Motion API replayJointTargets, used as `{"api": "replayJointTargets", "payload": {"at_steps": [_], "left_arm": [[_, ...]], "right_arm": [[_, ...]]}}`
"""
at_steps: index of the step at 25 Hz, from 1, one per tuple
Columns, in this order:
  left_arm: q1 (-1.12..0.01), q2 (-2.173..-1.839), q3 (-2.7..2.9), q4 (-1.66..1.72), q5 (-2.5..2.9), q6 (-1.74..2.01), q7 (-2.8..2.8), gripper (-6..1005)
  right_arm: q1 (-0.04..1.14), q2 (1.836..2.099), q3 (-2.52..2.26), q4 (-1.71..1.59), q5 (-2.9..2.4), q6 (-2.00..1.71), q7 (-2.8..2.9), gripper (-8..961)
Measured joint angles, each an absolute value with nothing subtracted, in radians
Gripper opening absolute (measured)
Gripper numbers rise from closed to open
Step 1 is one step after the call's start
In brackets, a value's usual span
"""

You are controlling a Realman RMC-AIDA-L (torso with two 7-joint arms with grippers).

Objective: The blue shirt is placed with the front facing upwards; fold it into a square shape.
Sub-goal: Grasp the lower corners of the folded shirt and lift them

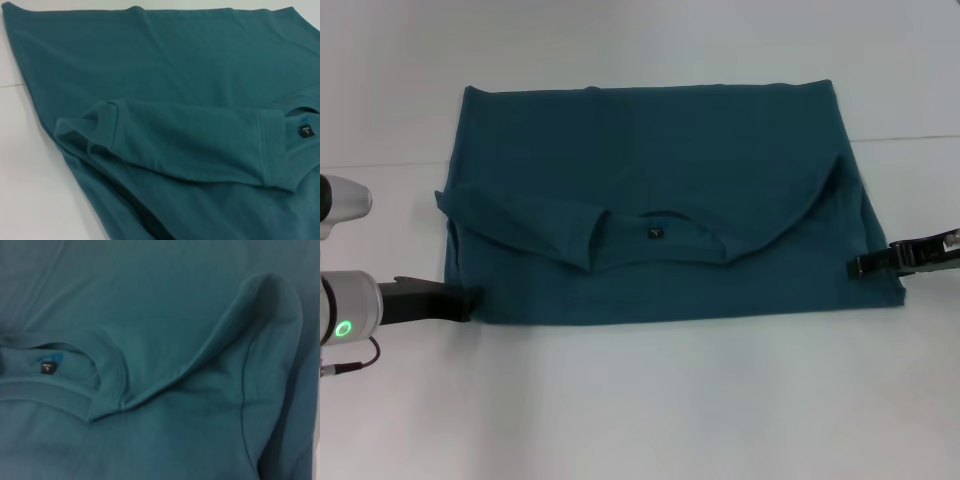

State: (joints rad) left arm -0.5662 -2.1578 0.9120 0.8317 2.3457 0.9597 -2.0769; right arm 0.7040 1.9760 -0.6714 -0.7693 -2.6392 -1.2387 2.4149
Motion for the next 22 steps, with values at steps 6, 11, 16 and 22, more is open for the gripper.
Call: {"api": "replayJointTargets", "payload": {"at_steps": [6, 11, 16, 22], "left_arm": [[-0.569, -2.155, 0.912, 0.832, 2.345, 0.963, -2.077, 14], [-0.574, -2.155, 0.913, 0.831, 2.344, 0.963, -2.077, 13], [-0.577, -2.154, 0.915, 0.831, 2.340, 0.963, -2.077, 13], [-0.585, -2.154, 0.913, 0.829, 2.342, 0.963, -2.077, 14]], "right_arm": [[0.705, 1.979, -0.723, -0.760, -2.657, -1.195, 2.444, 861], [0.722, 1.981, -0.725, -0.719, -2.681, -1.161, 2.452, 859], [0.736, 1.985, -0.736, -0.681, -2.688, -1.120, 2.455, 857], [0.741, 1.991, -0.753, -0.670, -2.691, -1.109, 2.444, 831]]}}
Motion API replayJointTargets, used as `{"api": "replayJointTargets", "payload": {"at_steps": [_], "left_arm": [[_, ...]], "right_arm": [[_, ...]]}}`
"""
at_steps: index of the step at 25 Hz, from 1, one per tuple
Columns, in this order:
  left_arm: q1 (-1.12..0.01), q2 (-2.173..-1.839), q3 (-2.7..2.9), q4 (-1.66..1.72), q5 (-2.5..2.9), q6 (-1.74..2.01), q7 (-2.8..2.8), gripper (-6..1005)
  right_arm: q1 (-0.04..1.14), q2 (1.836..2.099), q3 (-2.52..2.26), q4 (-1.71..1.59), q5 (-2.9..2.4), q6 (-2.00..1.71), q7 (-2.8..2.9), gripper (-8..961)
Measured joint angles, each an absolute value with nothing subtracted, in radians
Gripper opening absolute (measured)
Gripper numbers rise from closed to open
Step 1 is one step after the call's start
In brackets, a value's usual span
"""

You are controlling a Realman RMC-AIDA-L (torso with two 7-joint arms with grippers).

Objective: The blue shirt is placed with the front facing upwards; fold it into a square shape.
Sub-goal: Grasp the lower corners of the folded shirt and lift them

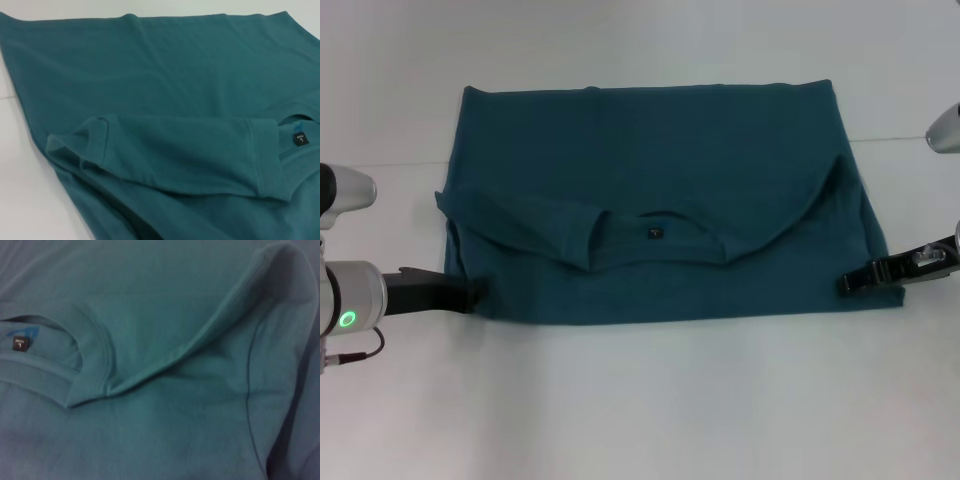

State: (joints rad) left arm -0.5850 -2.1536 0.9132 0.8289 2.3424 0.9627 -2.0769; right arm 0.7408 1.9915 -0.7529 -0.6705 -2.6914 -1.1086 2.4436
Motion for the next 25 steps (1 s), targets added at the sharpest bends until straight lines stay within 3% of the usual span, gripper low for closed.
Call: {"api": "replayJointTargets", "payload": {"at_steps": [5, 7, 13, 20, 25], "left_arm": [[-0.586, -2.152, 0.911, 0.826, 2.343, 0.959, -2.075, 14], [-0.586, -2.152, 0.911, 0.825, 2.342, 0.959, -2.074, 13], [-0.585, -2.152, 0.909, 0.822, 2.339, 0.967, -2.076, 14], [-0.586, -2.143, 0.878, 0.832, 2.337, 1.034, -2.084, 14], [-0.635, -2.102, 0.845, 0.829, 2.333, 1.069, -2.115, 14]], "right_arm": [[0.740, 1.992, -0.759, -0.675, -2.692, -1.106, 2.437, 715], [0.738, 1.990, -0.759, -0.676, -2.692, -1.107, 2.430, 482], [0.723, 1.980, -0.741, -0.690, -2.640, -1.148, 2.396, 248], [0.676, 1.951, -0.724, -0.739, -2.514, -1.226, 2.365, 113], [0.683, 1.919, -0.716, -0.770, -2.461, -1.238, 2.383, 37]]}}
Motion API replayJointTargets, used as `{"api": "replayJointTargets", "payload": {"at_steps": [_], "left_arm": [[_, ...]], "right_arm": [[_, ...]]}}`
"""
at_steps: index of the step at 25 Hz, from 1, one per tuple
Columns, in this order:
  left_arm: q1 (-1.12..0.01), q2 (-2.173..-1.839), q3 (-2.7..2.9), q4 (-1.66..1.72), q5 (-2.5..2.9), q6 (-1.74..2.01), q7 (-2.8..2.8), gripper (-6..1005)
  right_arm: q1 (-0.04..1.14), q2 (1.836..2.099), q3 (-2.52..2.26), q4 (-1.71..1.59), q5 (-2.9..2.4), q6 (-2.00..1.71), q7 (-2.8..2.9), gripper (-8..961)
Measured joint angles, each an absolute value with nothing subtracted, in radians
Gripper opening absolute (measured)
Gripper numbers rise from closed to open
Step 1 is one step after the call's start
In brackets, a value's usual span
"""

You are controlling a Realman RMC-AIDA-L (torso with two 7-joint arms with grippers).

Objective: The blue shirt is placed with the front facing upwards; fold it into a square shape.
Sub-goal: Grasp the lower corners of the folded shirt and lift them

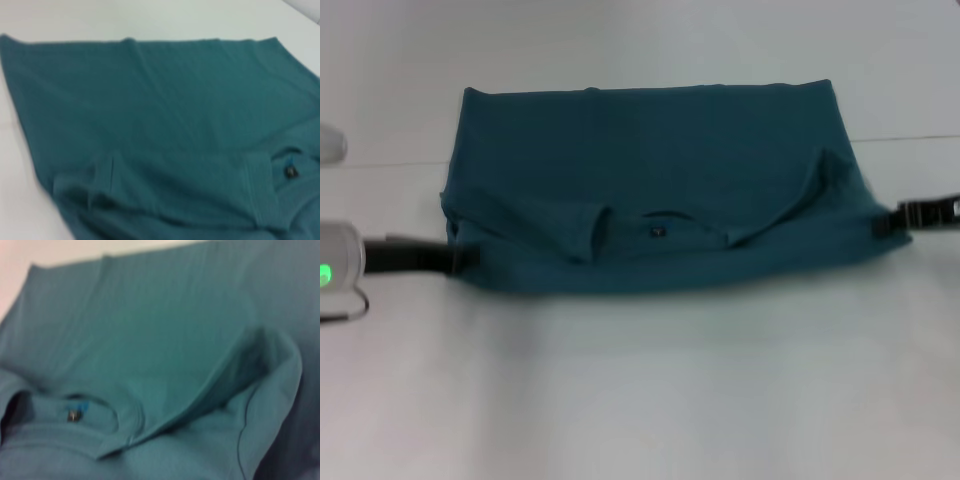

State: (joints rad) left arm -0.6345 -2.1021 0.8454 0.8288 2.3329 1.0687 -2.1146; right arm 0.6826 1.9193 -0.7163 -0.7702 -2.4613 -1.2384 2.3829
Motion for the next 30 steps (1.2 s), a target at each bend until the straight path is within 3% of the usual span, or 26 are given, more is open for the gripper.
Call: {"api": "replayJointTargets", "payload": {"at_steps": [1, 4, 5, 6, 10, 13, 17, 23, 30], "left_arm": [[-0.678, -2.070, 0.843, 0.813, 2.333, 1.077, -2.144, 13], [-0.738, -2.029, 0.841, 0.777, 2.333, 1.079, -2.169, 13], [-0.738, -2.029, 0.841, 0.777, 2.333, 1.079, -2.169, 13], [-0.802, -1.989, 0.840, 0.736, 2.333, 1.079, -2.185, 13], [-0.853, -1.957, 0.840, 0.705, 2.333, 1.079, -2.197, 13], [-0.857, -1.954, 0.839, 0.701, 2.333, 1.084, -2.211, 13], [-0.810, -1.970, 0.839, 0.733, 2.333, 1.127, -2.220, 14], [-0.659, -2.056, 0.845, 0.908, 2.332, 1.219, -2.210, 14], [-0.534, -2.107, 0.841, 0.977, 2.331, 1.328, -2.174, 13]], "right_arm": [[0.695, 1.911, -0.713, -0.773, -2.459, -1.238, 2.394, 37], [0.737, 1.892, -0.704, -0.778, -2.459, -1.234, 2.415, 40], [0.752, 1.886, -0.701, -0.780, -2.460, -1.232, 2.420, 40], [0.766, 1.882, -0.698, -0.786, -2.462, -1.231, 2.424, 41], [0.799, 1.877, -0.692, -0.840, -2.484, -1.237, 2.445, 44], [0.801, 1.867, -0.692, -0.852, -2.499, -1.248, 2.464, 46], [0.768, 1.867, -0.691, -0.865, -2.499, -1.302, 2.467, 49], [0.658, 1.921, -0.692, -0.928, -2.500, -1.375, 2.455, 54], [0.546, 1.969, -0.688, -0.954, -2.498, -1.436, 2.425, 59]]}}
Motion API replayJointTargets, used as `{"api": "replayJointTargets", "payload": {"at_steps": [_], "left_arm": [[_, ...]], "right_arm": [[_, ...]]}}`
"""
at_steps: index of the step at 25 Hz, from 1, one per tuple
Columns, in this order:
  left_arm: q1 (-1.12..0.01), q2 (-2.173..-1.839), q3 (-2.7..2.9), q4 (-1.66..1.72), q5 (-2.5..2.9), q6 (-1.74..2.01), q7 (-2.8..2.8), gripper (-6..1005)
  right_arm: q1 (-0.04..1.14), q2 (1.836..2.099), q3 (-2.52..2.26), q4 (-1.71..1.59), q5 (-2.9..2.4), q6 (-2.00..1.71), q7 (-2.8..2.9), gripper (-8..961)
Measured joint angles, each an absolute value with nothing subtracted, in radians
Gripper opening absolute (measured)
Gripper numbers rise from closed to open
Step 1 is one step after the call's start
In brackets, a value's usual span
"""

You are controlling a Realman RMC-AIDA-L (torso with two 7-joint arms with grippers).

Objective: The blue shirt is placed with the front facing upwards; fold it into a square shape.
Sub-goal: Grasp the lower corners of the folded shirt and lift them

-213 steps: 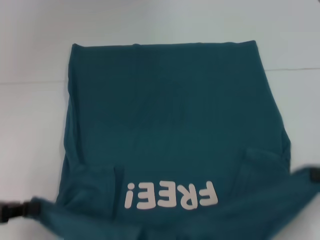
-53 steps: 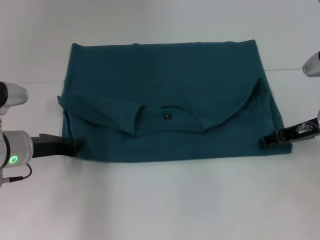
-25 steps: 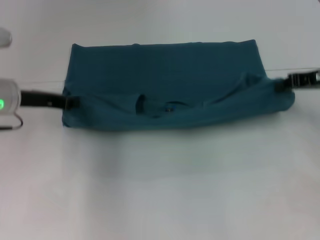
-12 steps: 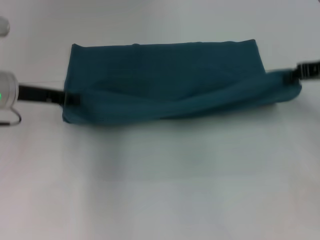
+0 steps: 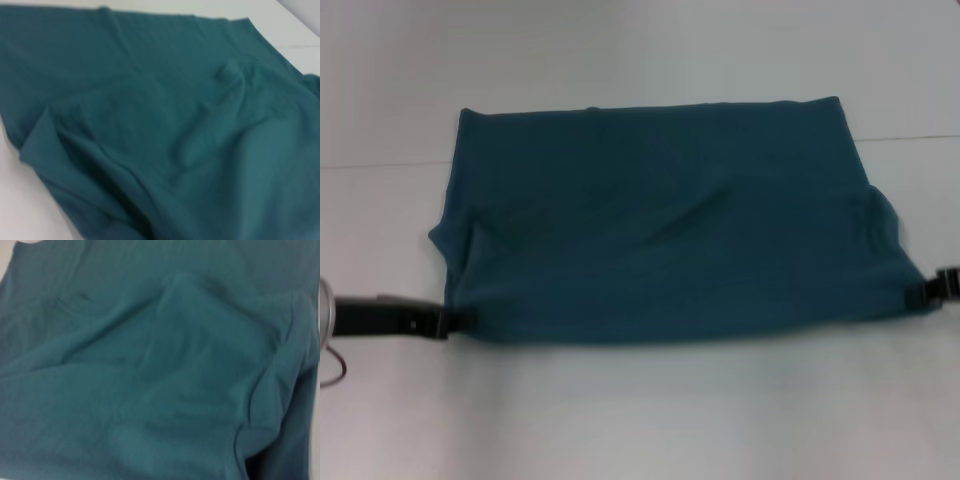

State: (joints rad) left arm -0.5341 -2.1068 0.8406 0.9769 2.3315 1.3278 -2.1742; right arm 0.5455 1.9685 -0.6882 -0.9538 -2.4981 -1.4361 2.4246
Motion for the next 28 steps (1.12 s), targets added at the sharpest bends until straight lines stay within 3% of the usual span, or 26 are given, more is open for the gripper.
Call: {"api": "replayJointTargets", "payload": {"at_steps": [14, 28], "left_arm": [[-0.333, -2.163, 0.833, 1.122, 2.231, 1.649, -2.156, 14], [-0.142, -2.172, 0.826, 1.210, 2.163, 1.839, -2.170, 14]], "right_arm": [[0.416, 1.967, -0.534, -0.963, -2.496, -1.702, 2.278, 69], [0.238, 1.984, -0.427, -0.967, -2.499, -1.933, 2.170, 80]]}}
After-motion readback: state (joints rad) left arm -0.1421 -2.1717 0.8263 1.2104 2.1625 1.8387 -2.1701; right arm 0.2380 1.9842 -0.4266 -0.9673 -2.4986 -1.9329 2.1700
